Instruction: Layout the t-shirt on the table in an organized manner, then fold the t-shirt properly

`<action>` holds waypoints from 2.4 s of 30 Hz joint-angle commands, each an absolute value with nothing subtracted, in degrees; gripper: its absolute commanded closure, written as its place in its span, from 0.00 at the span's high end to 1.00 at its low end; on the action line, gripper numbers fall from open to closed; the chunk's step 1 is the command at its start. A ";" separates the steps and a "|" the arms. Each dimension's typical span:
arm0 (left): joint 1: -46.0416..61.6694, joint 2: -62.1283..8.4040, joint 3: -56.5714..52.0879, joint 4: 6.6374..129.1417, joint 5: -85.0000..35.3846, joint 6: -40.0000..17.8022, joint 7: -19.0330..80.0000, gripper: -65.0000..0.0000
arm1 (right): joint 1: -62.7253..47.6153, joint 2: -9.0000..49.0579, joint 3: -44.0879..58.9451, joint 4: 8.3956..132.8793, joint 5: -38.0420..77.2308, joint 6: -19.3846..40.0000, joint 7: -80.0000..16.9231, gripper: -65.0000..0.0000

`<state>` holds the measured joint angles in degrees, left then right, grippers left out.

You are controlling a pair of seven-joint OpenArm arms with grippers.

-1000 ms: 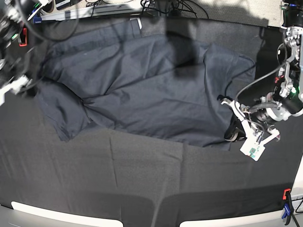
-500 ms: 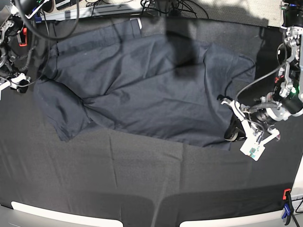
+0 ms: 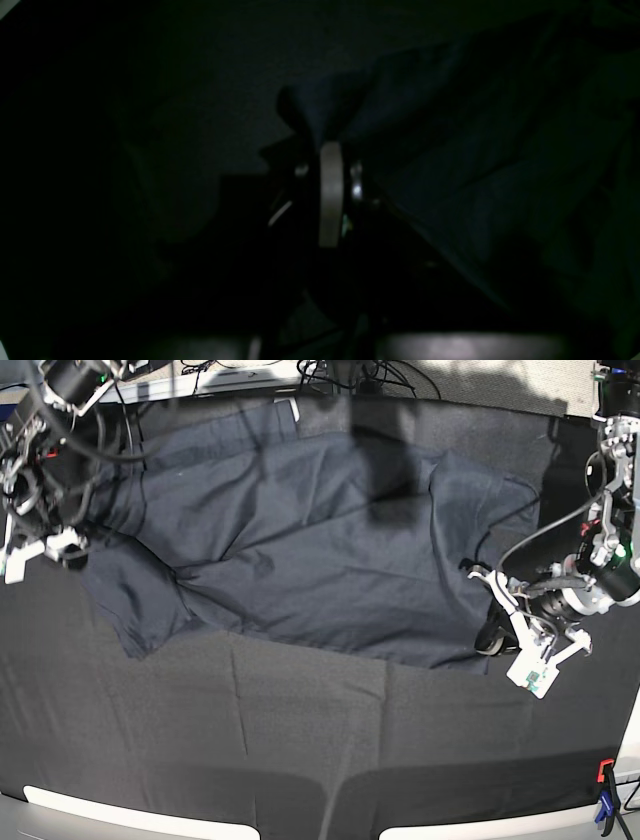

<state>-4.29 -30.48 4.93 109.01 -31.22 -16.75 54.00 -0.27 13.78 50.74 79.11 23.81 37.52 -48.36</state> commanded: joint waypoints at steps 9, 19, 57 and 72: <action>-5.41 -31.16 4.54 109.97 -31.53 -16.60 52.47 0.00 | 2.98 14.57 51.07 80.03 24.84 38.61 -52.36 0.31; -5.41 -31.16 4.54 109.97 -31.53 -16.60 52.47 0.00 | 1.87 13.58 51.86 80.03 22.65 34.17 -52.25 0.31; -5.41 -31.16 4.54 109.97 -31.53 -16.60 52.47 0.00 | 4.91 12.58 54.48 80.27 49.10 40.00 -63.55 0.31; -5.41 -31.16 4.54 109.97 -31.53 -16.60 52.49 0.00 | 2.13 11.88 61.25 80.23 49.01 40.00 -64.95 0.31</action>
